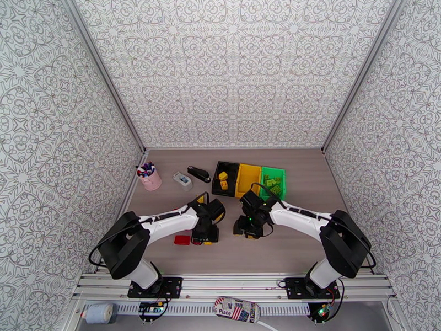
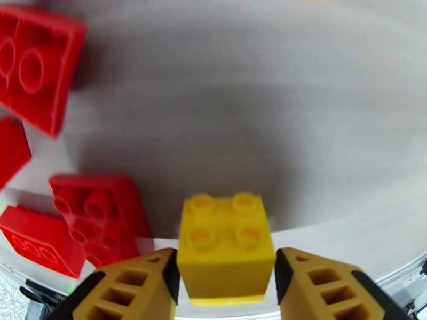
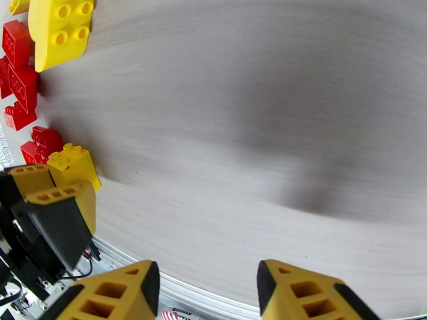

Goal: Sort the legos into containers by color

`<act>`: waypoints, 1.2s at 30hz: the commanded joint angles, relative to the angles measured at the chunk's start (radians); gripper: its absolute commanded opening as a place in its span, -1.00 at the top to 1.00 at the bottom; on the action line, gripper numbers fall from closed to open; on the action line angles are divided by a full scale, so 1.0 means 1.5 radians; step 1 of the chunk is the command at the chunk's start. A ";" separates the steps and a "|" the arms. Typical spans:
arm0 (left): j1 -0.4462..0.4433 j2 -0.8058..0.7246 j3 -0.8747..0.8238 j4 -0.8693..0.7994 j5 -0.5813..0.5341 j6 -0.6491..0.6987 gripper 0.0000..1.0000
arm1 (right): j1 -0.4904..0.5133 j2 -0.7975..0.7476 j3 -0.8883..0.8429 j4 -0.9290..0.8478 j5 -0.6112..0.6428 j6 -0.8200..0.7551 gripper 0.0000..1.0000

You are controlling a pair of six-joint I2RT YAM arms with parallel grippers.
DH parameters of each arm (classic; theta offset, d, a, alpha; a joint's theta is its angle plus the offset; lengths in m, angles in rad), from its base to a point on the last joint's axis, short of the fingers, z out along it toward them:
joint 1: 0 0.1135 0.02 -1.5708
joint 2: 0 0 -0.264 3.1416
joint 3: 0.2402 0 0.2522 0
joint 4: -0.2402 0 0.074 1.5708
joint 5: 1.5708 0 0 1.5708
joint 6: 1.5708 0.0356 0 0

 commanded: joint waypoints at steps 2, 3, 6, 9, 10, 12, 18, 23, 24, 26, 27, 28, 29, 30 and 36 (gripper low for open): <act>0.014 0.022 0.026 0.006 0.005 0.033 0.15 | 0.004 -0.015 0.001 0.008 0.016 0.011 -0.05; 0.017 0.024 0.031 0.005 0.008 0.037 0.22 | 0.004 -0.015 0.003 0.007 0.017 0.012 -0.05; 0.026 0.024 0.051 0.003 0.018 0.049 0.34 | 0.004 -0.016 0.013 0.007 0.018 0.014 -0.03; 0.044 0.025 0.078 0.001 0.037 0.061 0.42 | 0.004 -0.012 0.031 0.008 0.015 0.013 -0.03; 0.051 0.026 0.086 0.000 0.043 0.064 0.44 | 0.004 -0.011 0.038 0.008 0.015 0.013 -0.03; 0.070 0.026 0.109 0.003 0.064 0.069 0.47 | 0.004 -0.004 0.058 0.005 0.015 0.013 -0.04; 0.139 0.028 0.170 0.035 0.147 0.068 0.48 | -0.005 0.026 0.135 0.005 0.012 0.006 -0.17; 0.201 0.055 0.244 0.058 0.204 0.071 0.47 | -0.037 0.049 0.197 0.025 -0.012 0.006 -0.23; 0.214 0.066 0.265 0.059 0.211 0.072 0.47 | -0.045 0.054 0.207 0.036 -0.021 0.009 -0.24; 0.236 0.092 0.310 0.061 0.225 0.073 0.47 | -0.061 0.062 0.227 0.057 -0.036 0.014 -0.27; 0.246 0.107 0.335 0.062 0.232 0.073 0.46 | -0.069 0.065 0.237 0.065 -0.046 0.016 -0.28; 0.255 0.122 0.359 0.062 0.237 0.073 0.46 | -0.076 0.067 0.246 0.070 -0.050 0.017 -0.29; 0.264 0.140 0.387 0.062 0.242 0.073 0.45 | -0.084 0.069 0.253 0.074 -0.053 0.018 -0.29; 0.271 0.160 0.416 0.061 0.248 0.073 0.43 | -0.091 0.071 0.263 0.077 -0.054 0.018 -0.30; 0.290 0.284 0.603 0.023 0.283 0.097 0.23 | -0.128 0.052 0.261 0.082 -0.057 0.024 -0.31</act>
